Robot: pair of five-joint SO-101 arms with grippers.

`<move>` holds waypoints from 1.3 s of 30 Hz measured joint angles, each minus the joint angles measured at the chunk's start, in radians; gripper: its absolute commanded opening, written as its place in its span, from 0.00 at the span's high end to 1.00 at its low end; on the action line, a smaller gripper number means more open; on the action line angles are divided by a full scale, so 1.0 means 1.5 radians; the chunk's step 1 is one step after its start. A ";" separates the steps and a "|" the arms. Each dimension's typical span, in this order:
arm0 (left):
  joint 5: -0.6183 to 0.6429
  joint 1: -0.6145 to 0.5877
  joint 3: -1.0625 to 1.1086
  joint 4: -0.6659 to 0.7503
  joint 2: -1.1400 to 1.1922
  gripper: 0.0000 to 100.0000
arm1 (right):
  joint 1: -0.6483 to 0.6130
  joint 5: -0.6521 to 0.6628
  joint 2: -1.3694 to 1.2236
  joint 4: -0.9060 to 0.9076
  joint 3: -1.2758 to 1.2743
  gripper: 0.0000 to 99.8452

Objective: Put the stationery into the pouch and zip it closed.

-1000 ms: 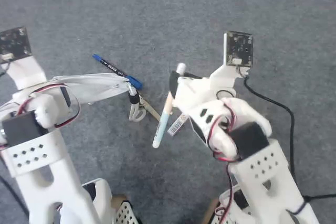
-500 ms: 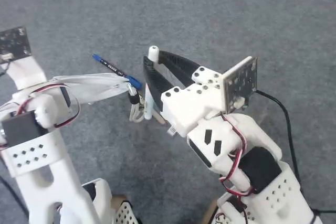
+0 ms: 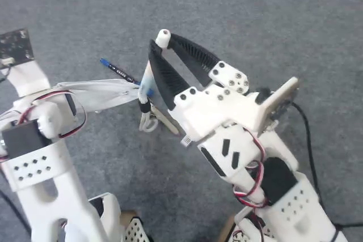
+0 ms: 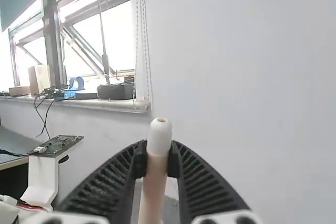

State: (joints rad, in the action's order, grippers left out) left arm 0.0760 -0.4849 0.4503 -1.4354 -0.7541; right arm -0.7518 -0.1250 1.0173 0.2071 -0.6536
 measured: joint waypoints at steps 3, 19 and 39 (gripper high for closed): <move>0.000 0.000 0.000 0.000 0.000 0.99 | 0.000 0.000 -0.006 -0.105 -0.063 0.99; 0.000 0.000 0.000 0.000 0.000 0.99 | -0.062 0.000 -0.105 -0.457 -0.198 0.99; 0.000 0.000 0.000 0.000 0.001 0.99 | -0.066 0.036 -0.292 -0.607 -0.240 0.99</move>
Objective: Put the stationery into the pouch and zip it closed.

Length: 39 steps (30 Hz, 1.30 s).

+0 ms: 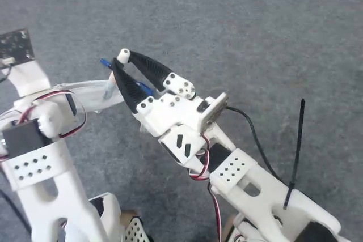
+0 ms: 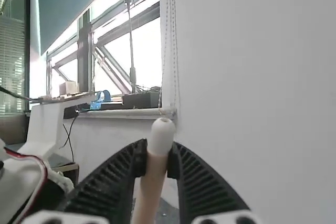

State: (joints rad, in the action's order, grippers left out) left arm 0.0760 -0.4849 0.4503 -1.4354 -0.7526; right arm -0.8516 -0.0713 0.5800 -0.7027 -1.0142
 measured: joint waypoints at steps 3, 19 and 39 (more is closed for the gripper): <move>0.000 -0.002 0.000 0.000 0.000 0.99 | -0.018 0.042 0.000 0.000 -0.024 0.99; 0.000 -0.003 0.012 0.000 0.000 0.99 | -0.076 0.127 -0.001 0.074 -0.082 0.86; 0.000 -0.003 0.012 0.007 0.000 0.99 | -0.076 0.127 0.181 0.346 -0.082 0.87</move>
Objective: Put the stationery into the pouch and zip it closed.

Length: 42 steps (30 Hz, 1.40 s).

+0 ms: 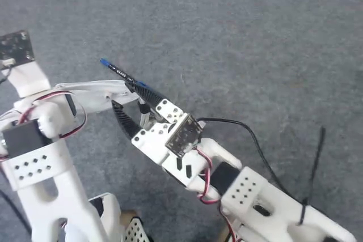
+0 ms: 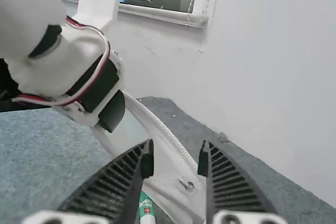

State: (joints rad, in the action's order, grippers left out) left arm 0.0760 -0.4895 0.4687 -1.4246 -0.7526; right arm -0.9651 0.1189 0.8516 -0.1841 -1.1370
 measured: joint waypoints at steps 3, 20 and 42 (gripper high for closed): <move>0.000 0.000 0.006 0.002 0.000 0.99 | 0.000 -0.009 0.039 0.061 0.000 0.87; 0.011 0.000 0.012 0.013 -0.001 0.99 | 0.034 -0.038 0.063 0.344 0.137 0.87; 0.011 0.000 0.030 0.017 -0.001 0.99 | 0.127 -0.139 0.066 0.627 0.193 0.87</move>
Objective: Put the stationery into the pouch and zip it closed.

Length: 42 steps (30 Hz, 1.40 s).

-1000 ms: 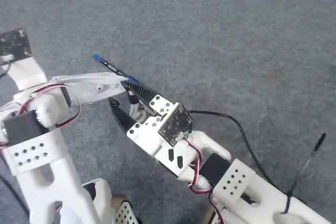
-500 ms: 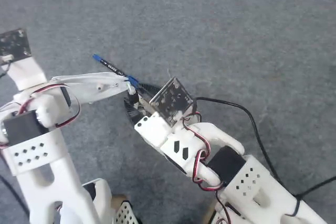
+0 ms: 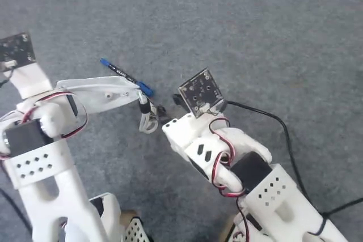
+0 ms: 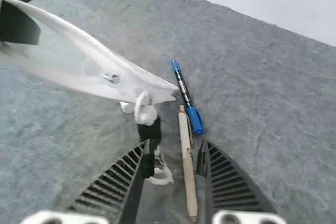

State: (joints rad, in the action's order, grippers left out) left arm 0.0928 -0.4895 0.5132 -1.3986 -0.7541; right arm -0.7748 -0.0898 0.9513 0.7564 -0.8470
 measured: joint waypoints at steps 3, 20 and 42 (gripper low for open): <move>0.002 0.000 0.000 0.000 0.000 0.99 | 0.028 0.000 0.000 0.001 0.000 0.87; 0.002 0.000 0.000 0.008 0.000 0.99 | 0.065 -0.037 -0.053 0.043 0.038 0.87; 0.002 0.000 0.000 0.008 0.000 0.99 | 0.144 -0.170 -0.381 0.098 0.207 0.87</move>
State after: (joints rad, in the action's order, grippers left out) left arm 0.0959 -0.4895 0.5132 -1.3863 -0.7541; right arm -0.5585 -0.3445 0.3805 0.9037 -0.5370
